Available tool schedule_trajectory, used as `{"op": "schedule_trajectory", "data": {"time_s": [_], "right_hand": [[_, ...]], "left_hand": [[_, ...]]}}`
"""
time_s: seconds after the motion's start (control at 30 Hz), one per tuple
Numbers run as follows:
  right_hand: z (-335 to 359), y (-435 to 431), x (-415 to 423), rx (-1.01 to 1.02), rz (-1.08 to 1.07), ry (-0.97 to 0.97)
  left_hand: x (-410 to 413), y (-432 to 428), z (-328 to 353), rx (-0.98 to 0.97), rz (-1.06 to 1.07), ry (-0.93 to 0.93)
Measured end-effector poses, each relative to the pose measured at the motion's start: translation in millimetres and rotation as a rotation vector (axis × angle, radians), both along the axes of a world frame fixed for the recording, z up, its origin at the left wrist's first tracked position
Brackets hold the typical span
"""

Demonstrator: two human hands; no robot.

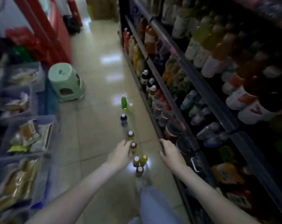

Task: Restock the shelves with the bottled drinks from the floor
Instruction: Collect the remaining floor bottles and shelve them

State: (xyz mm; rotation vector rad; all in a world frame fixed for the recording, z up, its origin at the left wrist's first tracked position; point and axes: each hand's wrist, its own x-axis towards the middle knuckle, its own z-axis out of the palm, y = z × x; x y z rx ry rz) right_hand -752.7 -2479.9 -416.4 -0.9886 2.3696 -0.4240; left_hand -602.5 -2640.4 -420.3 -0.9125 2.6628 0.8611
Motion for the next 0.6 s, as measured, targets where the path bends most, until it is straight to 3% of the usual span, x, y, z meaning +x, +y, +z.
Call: {"op": "schedule_trajectory", "data": {"time_s": [0.27, 0.6], "right_hand": [[-134.8, -96.1, -40.7, 0.257, 0.211, -0.109], [-360.1, -116.9, -24.0, 0.462, 0.311, -0.183]], "left_hand": [[-4.0, -83.1, -114.3, 0.114, 0.231, -0.15], [-26.5, -101.4, -318.7, 0.214, 0.203, -0.23]]}}
